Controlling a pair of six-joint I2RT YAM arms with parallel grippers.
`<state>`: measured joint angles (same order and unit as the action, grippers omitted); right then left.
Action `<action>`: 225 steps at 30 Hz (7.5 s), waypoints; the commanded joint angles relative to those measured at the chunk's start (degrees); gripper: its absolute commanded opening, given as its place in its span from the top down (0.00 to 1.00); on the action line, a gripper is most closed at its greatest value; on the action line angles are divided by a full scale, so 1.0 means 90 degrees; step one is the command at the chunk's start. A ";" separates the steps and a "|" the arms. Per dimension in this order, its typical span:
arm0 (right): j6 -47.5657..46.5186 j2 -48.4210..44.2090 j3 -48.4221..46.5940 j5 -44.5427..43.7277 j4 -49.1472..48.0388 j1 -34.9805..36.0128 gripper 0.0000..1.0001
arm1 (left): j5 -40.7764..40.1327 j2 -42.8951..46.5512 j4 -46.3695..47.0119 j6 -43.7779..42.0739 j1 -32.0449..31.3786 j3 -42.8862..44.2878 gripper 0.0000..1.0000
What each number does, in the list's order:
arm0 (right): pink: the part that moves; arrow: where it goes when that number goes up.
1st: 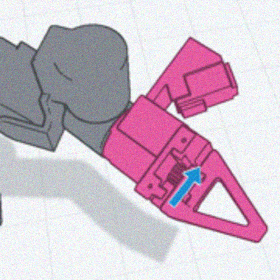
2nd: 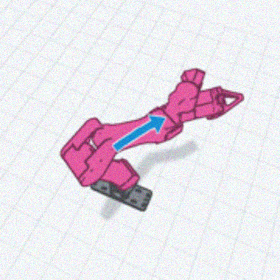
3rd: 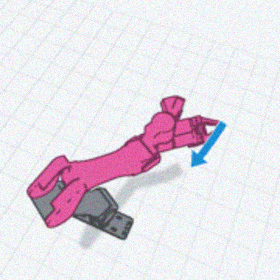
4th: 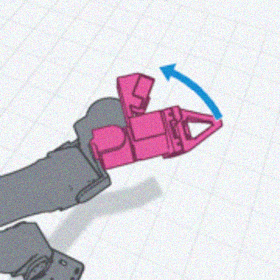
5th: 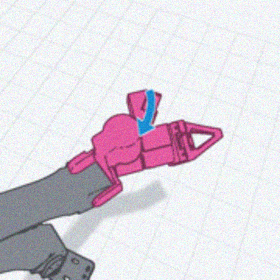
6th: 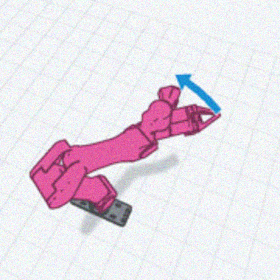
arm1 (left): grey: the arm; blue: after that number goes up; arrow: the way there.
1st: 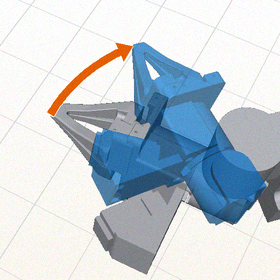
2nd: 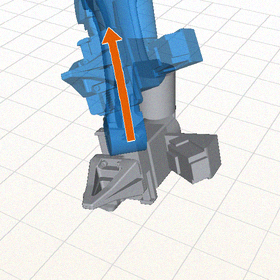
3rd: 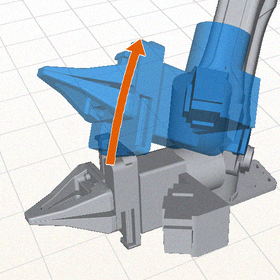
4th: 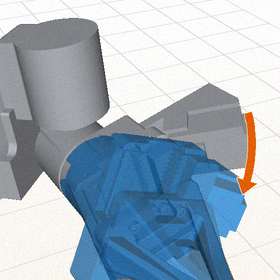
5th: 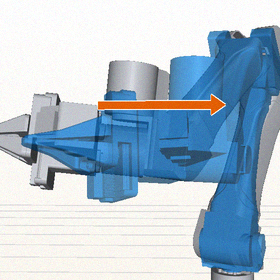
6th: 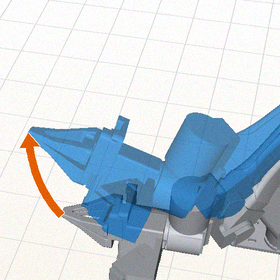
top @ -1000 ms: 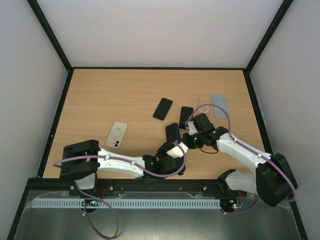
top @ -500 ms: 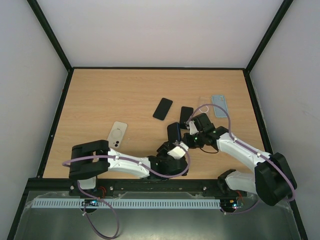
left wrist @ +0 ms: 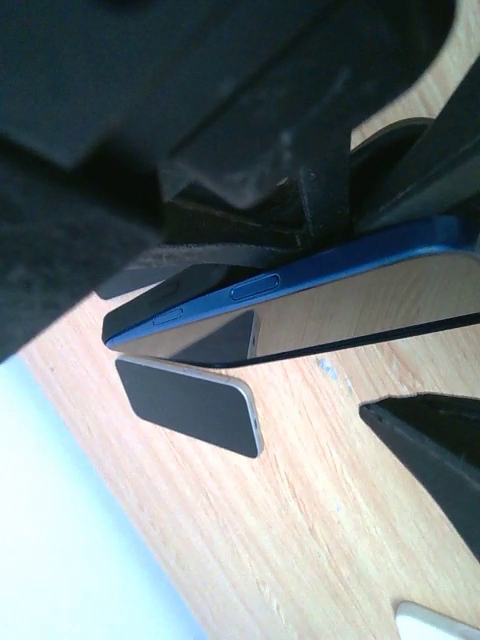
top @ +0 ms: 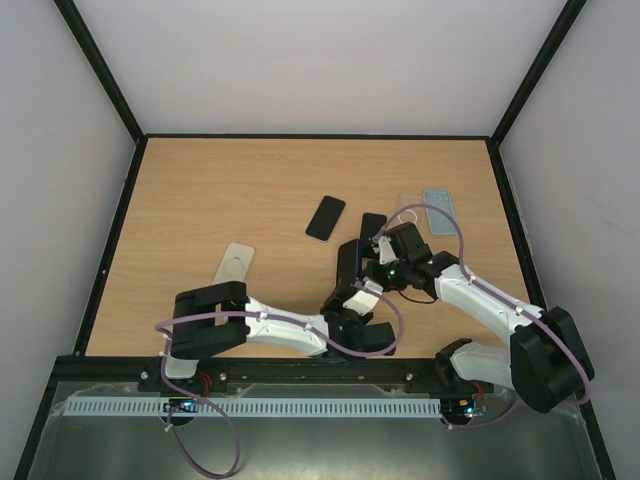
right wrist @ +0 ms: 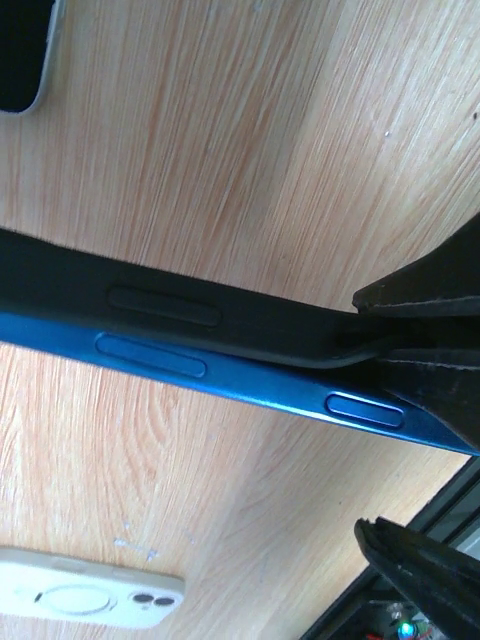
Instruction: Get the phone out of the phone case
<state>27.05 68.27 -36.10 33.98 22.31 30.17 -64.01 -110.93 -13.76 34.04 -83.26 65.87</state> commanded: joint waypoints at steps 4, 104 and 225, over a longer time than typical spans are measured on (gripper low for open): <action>-0.0264 -0.0146 -0.0248 0.0753 0.0600 0.0095 0.98 | -0.0684 0.0259 -0.1503 0.0807 0.0520 -0.0311 0.72; -0.3578 -0.1179 -0.1100 -0.3574 -0.0345 -0.1435 0.98 | 0.2452 0.0868 0.0940 -0.3278 0.3565 -0.1031 0.32; -0.4522 -0.1072 -0.1130 0.2437 0.0944 -0.3626 0.40 | 0.6847 0.4032 -0.0749 0.2864 0.1890 -0.3977 0.14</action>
<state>-13.67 59.79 -46.92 55.61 31.86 -2.44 -0.05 -73.89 -17.23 55.53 -68.25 31.97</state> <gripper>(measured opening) 0.597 0.822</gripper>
